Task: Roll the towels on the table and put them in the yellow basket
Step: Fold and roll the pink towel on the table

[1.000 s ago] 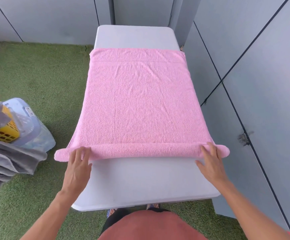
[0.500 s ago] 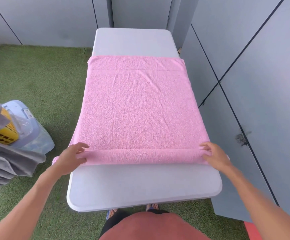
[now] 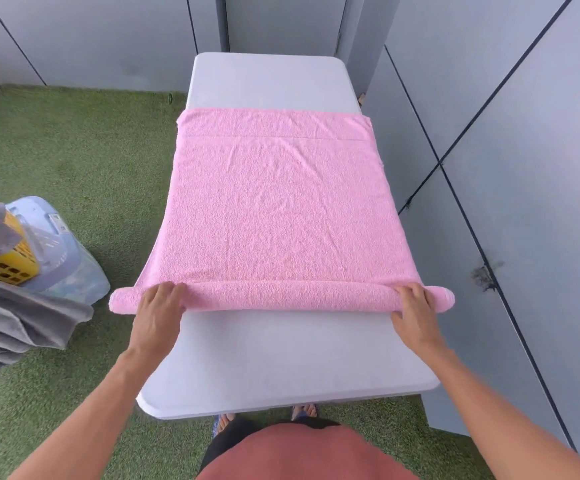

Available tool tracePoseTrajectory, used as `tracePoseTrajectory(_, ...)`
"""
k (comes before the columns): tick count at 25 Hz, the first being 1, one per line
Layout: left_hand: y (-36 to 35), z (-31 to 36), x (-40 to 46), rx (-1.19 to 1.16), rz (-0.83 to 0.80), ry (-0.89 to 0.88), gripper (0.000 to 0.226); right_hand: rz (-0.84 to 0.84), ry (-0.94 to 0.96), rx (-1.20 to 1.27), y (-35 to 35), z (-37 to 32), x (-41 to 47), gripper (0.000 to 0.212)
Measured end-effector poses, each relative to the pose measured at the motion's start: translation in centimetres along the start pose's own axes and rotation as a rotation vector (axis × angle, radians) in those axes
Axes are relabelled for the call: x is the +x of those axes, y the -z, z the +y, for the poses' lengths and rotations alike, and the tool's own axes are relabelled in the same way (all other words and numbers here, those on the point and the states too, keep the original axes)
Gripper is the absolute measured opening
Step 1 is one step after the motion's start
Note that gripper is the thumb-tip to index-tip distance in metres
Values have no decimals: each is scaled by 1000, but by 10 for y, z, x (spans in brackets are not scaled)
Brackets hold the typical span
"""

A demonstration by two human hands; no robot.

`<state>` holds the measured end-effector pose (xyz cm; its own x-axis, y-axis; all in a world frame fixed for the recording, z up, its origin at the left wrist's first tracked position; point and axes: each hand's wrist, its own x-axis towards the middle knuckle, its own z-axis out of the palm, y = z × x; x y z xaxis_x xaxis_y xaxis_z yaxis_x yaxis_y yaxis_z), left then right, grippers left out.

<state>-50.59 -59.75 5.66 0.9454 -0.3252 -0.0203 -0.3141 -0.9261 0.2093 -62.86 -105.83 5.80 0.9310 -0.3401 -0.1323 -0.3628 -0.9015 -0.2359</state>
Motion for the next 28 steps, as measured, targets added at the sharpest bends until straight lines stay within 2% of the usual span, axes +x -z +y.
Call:
tracePoseTrajectory(2,2,-1,15,30,-104,52,29,-59,6,1,9,-1,11,49)
tracePoseTrajectory(6,3,-11,9,48,-256,91,32,-233,46,-59,25,10,-3,36)
tracePoseTrajectory(8,6,-13,6,50,-374,71,29,-353,-3,86,34,18,-7,42)
tracePoseTrajectory(10,11,-18,13,-97,-441,108,29,-419,-113,320,45,21,1,48)
tracePoseTrajectory(11,13,-22,18,-224,-426,161,31,-397,-161,423,48,21,8,48)
tracePoseTrajectory(12,17,-24,21,-316,-342,203,31,-327,-190,488,49,19,12,45)
tracePoseTrajectory(13,21,-23,20,-310,-201,221,28,-210,-185,490,47,16,12,39)
tracePoseTrajectory(15,21,-17,7,-123,59,172,13,77,-115,265,38,7,4,24)
tracePoseTrajectory(17,13,-2,-17,-81,167,56,10,238,-11,-7,20,2,-16,18)
tracePoseTrajectory(18,8,5,-30,-79,169,11,18,242,27,-65,11,1,-27,26)
tracePoseTrajectory(21,-6,7,-41,-67,117,-68,53,116,75,-110,-4,8,-31,63)
tracePoseTrajectory(22,-6,6,-34,-74,91,-66,56,76,80,-99,-2,9,-22,66)
tracePoseTrajectory(25,-1,2,-2,-127,-8,2,37,-9,62,11,13,5,6,56)
tracePoseTrajectory(28,1,-11,0,-150,-118,43,22,-90,118,-13,20,14,5,46)
